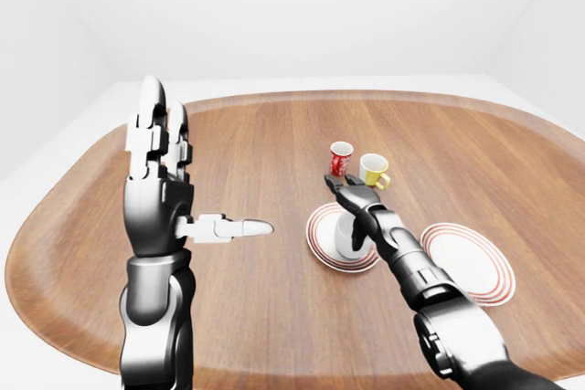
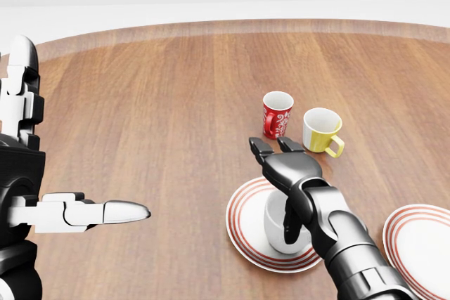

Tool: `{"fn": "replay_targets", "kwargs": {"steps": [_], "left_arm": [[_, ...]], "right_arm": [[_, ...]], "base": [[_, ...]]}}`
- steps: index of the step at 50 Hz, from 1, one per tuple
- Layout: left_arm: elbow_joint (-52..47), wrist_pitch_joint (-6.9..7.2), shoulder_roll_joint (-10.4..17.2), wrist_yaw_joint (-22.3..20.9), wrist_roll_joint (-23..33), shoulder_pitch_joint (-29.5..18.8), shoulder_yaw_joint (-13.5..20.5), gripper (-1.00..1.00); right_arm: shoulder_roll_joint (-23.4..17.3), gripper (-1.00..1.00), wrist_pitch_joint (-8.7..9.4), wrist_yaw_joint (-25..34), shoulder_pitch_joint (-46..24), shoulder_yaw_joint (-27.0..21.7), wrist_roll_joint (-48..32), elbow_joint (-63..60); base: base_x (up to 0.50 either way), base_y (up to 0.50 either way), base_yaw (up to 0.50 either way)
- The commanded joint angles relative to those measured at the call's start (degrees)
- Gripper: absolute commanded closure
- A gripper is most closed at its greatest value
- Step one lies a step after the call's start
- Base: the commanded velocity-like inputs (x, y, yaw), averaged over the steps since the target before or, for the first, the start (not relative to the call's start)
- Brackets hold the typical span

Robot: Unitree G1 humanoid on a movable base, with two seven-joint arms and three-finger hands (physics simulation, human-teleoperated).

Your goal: Put the white mug on the left plate.

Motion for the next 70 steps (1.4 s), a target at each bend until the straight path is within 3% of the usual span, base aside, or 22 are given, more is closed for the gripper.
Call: {"fn": "replay_targets", "kwargs": {"steps": [1,27,32,37,38,39,56,70], "left_arm": [[0.1,0.0,0.0,-0.1,-0.1,0.0,0.0,-1.0],[-0.3,0.0,0.0,-0.2,-0.1,0.2,-0.1,-1.0],[-0.4,0.0,-0.1,-0.1,0.0,0.3,-0.2,-1.0],[-0.4,0.0,-0.1,-0.2,0.1,0.3,-0.2,-1.0],[-0.4,0.0,-0.1,-0.1,0.1,0.3,-0.2,-1.0],[-0.4,0.0,-0.1,-0.1,0.1,0.3,-0.2,-1.0],[-0.4,0.0,0.1,0.0,-0.2,-0.2,0.2,-1.0],[-0.6,0.0,0.2,0.0,-0.4,-0.6,0.4,-1.0]], "right_arm": [[-0.1,-1.0,0.0,3.0,1.2,-0.2,0.0,-4.7],[0.5,-1.0,0.0,10.0,4.3,-1.5,1.0,-16.5],[2.1,-1.0,2.87,14.7,4.9,-3.3,8.2,-21.5],[3.1,-1.0,7.41,18.0,3.7,-4.5,17.1,-26.3],[3.7,-1.0,9.54,19.9,3.6,-5.0,19.7,-28.1],[3.8,-1.0,10.0,20.4,3.5,-5.1,21.5,-29.2],[3.7,-1.0,10.0,24.1,-0.6,-8.0,50.7,-40.0],[1.3,-1.0,10.0,20.8,-0.5,-8.7,62.2,-41.8]], "base": [[0.0,0.0,0.0],[0.0,0.0,0.0],[0.0,0.0,0.0],[0.0,0.0,0.0],[0.0,0.0,0.0],[0.0,0.0,0.0],[0.0,0.0,0.0],[0.0,0.0,0.0]]}}
